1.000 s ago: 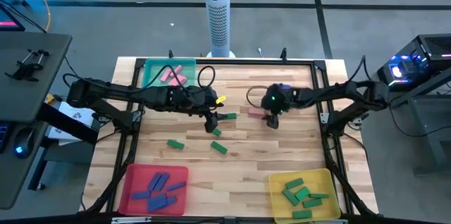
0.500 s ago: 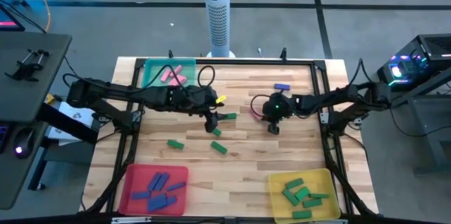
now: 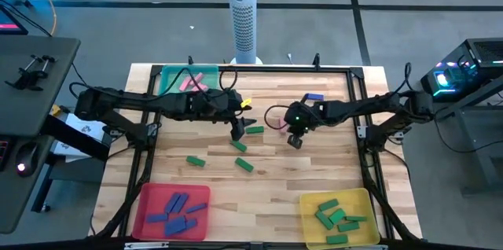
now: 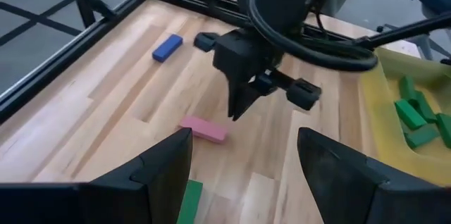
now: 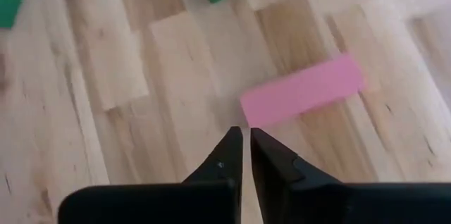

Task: Sort blocks
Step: Put the pink block into the green bin, then put the blue block into the red bin

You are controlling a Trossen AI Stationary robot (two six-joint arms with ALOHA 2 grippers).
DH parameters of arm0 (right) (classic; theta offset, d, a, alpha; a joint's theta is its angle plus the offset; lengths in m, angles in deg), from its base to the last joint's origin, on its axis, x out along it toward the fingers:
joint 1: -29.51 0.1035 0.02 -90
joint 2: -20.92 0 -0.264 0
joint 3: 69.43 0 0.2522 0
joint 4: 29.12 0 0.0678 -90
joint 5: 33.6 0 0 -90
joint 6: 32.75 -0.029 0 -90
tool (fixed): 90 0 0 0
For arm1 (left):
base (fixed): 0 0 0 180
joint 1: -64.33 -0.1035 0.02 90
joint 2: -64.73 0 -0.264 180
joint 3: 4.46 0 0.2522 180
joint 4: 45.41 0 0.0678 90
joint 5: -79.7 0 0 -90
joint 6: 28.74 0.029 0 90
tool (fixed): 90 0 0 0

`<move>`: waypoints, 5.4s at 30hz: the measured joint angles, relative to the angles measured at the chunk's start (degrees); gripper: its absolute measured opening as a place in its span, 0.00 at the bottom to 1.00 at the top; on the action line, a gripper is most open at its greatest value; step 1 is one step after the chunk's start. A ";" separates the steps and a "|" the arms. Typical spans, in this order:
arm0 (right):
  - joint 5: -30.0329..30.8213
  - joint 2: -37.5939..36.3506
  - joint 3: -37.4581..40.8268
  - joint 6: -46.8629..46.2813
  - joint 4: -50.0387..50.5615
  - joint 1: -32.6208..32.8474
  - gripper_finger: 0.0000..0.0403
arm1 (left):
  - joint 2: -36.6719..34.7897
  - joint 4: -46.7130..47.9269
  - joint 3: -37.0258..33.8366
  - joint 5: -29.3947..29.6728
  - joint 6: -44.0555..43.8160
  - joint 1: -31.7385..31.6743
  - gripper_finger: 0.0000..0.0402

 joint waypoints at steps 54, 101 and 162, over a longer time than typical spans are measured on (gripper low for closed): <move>26.81 8.32 -16.03 -42.78 -1.57 4.37 0.13 | -12.15 19.14 0.00 -16.40 6.06 -8.43 0.60; 7.93 -13.78 -17.65 -5.09 -35.51 3.82 0.34 | 13.09 -62.27 -0.07 -28.18 -19.36 -8.72 0.17; 12.92 26.32 -28.79 33.58 38.60 -34.54 0.13 | -15.97 34.44 0.07 -21.23 -5.93 -47.56 0.50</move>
